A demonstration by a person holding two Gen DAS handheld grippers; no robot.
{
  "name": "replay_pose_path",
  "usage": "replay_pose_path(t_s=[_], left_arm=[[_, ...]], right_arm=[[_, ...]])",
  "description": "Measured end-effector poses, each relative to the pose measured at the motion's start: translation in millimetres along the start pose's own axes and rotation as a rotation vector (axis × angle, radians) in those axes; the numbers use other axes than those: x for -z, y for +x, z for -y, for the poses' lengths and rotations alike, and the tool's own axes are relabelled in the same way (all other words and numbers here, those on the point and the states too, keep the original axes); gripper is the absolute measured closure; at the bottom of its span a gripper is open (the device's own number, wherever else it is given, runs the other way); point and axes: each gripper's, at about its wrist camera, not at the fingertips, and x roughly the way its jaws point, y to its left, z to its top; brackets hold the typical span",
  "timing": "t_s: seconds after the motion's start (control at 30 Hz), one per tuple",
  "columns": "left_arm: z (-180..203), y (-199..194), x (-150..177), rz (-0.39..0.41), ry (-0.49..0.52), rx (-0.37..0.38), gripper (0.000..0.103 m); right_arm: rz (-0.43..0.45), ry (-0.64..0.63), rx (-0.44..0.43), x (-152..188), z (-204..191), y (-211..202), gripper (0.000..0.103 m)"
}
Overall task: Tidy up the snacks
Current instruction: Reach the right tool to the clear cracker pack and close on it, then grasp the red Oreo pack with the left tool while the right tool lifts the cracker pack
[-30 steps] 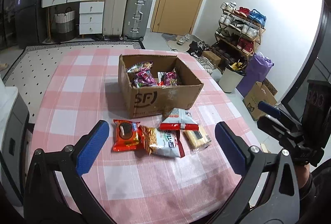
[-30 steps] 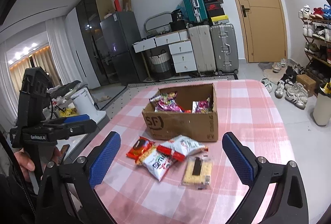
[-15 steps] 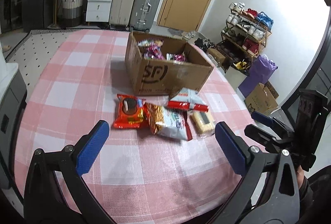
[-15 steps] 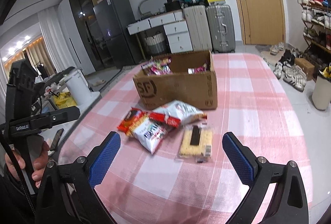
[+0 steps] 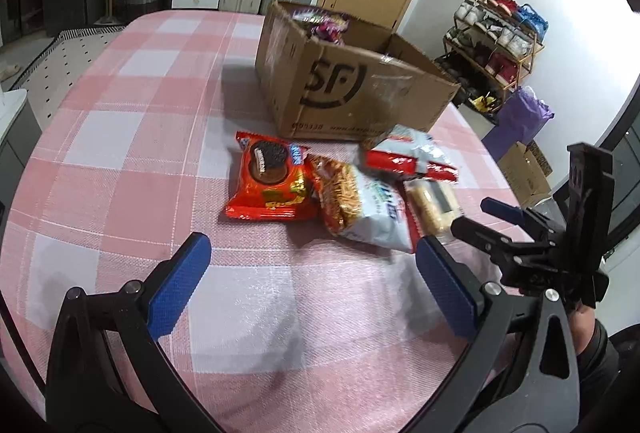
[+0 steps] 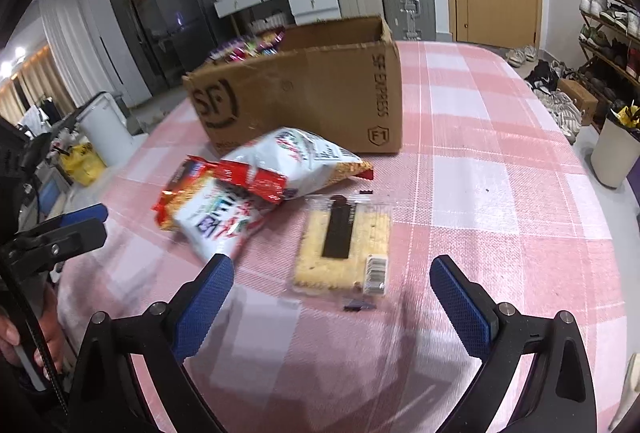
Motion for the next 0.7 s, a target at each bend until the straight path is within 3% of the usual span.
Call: replay_pose_path(t_s=[0.47,0.53,0.63,0.67,0.7], left_arm=[[-14,44,-3,-0.057,-0.002,-0.004,0.001],[-17,47,-2,-0.063,-0.007,0.000,0.001],[-20,52,-2,-0.069,-0.019,0.005,0.001],[-21,53,-3,-0.071,-0.022,0.008,0.001],[-21,54,-3,-0.072,-0.024,0.010,0.001]], right_arm=[[-0.078,-0.063,0.149,-10,0,46,0.003],[-0.085,-0.074,0.161,-11,-1,51,0.008],[-0.082,-0.091,0.161,-12,-2,55,0.023],[-0.071,-0.106,0.148,-12,-4,54,0.037],[-0.064,-0.135,0.132,-13,-7,54,0.044]])
